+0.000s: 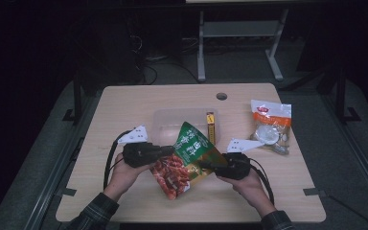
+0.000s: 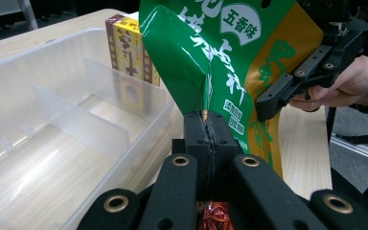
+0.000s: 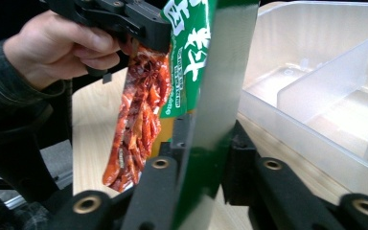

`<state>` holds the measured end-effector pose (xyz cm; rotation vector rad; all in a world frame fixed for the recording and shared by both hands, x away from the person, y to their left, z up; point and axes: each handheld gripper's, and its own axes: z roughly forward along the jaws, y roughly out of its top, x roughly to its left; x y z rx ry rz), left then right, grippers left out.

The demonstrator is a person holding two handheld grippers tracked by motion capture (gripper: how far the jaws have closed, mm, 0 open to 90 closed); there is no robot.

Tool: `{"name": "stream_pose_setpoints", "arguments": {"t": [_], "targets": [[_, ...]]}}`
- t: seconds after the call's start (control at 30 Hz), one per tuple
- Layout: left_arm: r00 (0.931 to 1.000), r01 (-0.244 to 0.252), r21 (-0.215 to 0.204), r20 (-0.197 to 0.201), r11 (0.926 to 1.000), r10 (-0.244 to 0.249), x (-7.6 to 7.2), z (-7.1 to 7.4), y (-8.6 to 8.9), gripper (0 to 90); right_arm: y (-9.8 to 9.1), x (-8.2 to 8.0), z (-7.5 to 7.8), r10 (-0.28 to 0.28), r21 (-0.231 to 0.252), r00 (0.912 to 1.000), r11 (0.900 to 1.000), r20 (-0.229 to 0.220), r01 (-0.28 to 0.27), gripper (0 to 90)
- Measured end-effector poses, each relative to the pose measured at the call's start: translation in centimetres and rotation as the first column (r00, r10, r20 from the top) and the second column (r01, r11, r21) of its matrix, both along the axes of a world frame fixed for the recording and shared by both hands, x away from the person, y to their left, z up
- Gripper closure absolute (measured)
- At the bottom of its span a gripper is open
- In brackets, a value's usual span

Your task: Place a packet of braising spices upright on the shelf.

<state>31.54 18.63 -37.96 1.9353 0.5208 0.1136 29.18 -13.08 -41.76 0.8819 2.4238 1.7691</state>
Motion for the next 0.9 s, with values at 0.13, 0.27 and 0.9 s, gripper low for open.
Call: {"name": "stream_pose_setpoints", "arguments": {"t": [0.13, 0.27, 0.9], "targets": [[1.0000, 0.008, 0.001, 0.004, 1.0000, -0.008, 0.0, 0.0, -0.1, 90.0, -0.3, 0.1, 0.1, 0.003, 0.012, 1.0000, 0.9999, -0.005, -0.003, 85.6], [0.9999, 0.017, -0.001, 0.003, 0.9999, -0.017, -0.1, -0.2, -0.2, 89.9, -0.6, 0.2, 0.3, 0.011, 0.014, 0.9999, 0.9999, -0.008, -0.010, 88.9], [0.9991, 0.002, 0.105, 0.041, 0.9944, -0.006, -0.2, 0.0, 1.5, 72.7, -1.6, 0.7, 2.5, 0.072, 0.007, 0.9974, 0.9974, 0.000, -0.072, 90.0]]}}
